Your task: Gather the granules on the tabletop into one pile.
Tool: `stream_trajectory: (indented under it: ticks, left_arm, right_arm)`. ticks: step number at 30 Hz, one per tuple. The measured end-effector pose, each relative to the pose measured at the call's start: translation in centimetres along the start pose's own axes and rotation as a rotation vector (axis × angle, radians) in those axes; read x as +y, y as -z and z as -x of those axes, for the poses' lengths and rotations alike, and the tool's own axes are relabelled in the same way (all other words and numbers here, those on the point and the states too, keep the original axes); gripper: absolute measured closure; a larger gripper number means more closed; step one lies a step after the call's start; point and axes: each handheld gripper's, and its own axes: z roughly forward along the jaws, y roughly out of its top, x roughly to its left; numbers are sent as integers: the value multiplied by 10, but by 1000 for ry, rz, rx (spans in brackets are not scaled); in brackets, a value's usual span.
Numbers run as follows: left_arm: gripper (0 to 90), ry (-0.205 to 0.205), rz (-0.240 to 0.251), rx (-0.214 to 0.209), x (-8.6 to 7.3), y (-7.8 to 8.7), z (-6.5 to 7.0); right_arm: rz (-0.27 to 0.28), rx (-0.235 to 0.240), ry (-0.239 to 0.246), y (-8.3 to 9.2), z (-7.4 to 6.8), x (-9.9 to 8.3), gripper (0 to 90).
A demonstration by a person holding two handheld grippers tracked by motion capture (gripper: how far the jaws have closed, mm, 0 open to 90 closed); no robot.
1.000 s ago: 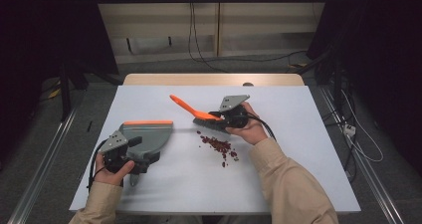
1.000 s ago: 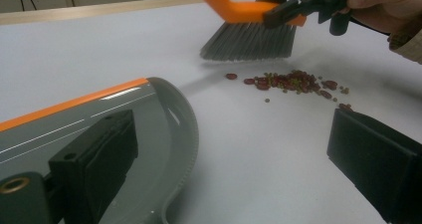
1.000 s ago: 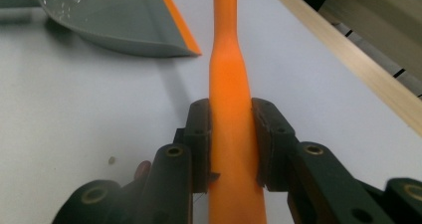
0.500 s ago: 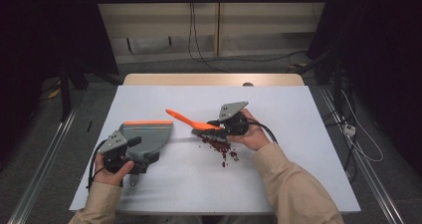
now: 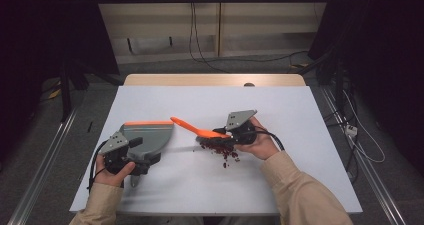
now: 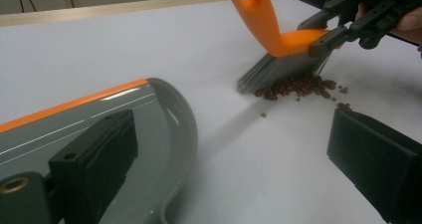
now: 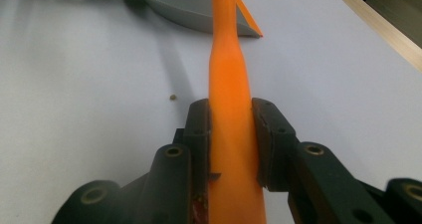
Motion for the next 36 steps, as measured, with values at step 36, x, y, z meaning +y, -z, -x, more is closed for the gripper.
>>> stream_trajectory:
  ticks: [36]
  left_arm:
    - [54, -15, 2, -19, 1, -1, 3]
  right_arm:
    - [157, -228, -440, 9, -31, 19, 717]
